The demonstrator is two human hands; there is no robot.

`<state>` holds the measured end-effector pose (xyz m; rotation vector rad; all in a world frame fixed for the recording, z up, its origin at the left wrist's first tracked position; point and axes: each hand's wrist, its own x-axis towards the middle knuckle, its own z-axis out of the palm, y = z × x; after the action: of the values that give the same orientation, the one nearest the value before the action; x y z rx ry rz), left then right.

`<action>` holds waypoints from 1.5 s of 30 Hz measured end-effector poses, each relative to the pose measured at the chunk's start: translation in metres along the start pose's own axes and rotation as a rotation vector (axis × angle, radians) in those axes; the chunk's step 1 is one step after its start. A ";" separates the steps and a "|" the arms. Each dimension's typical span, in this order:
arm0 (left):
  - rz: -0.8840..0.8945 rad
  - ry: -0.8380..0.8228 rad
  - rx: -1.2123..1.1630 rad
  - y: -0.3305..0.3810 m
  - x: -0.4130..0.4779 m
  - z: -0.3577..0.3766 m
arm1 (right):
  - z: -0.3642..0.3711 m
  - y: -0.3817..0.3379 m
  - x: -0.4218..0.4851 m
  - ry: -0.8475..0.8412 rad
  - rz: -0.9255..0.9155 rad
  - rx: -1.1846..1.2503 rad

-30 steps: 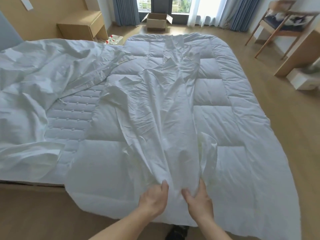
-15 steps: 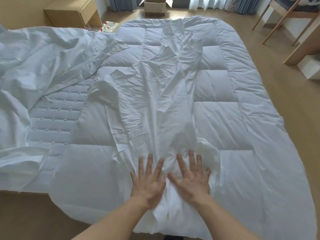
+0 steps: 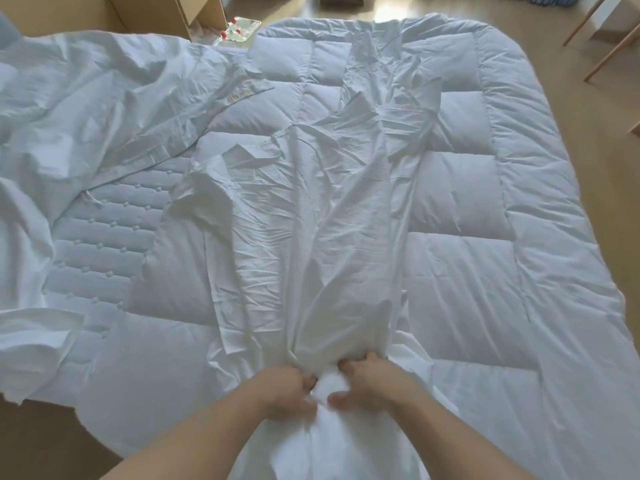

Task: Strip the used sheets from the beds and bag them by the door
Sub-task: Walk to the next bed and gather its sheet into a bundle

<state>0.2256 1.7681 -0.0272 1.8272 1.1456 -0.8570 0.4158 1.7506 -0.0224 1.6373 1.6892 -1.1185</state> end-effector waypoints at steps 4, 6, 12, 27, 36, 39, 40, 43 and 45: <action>-0.021 0.265 -0.050 -0.002 0.000 -0.046 | -0.073 -0.014 0.014 0.262 -0.008 -0.054; -0.093 0.552 -0.081 -0.012 0.009 -0.071 | -0.102 -0.012 0.030 0.578 0.022 0.042; -0.427 1.002 -0.399 -0.083 0.066 -0.154 | -0.164 0.009 0.100 0.738 0.213 0.294; -0.635 1.117 -0.906 -0.138 0.190 -0.218 | -0.202 0.013 0.213 0.734 0.382 0.479; -0.264 0.951 -1.413 -0.066 0.149 -0.240 | -0.199 -0.021 0.180 0.773 0.077 0.743; -0.072 0.818 -1.630 -0.034 0.107 -0.255 | -0.205 -0.038 0.145 0.801 -0.053 1.018; -0.026 0.761 -1.647 -0.024 0.093 -0.258 | -0.208 -0.043 0.131 0.822 -0.090 1.102; 0.032 0.721 -1.615 -0.002 0.055 -0.256 | -0.213 -0.051 0.084 0.855 -0.200 1.322; 0.047 0.722 -1.641 0.004 0.030 -0.250 | -0.215 -0.051 0.051 0.833 -0.284 1.432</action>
<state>0.2721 1.9989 0.0616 0.6443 1.4554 0.7960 0.3966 1.9626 0.0556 3.0925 1.5717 -2.3093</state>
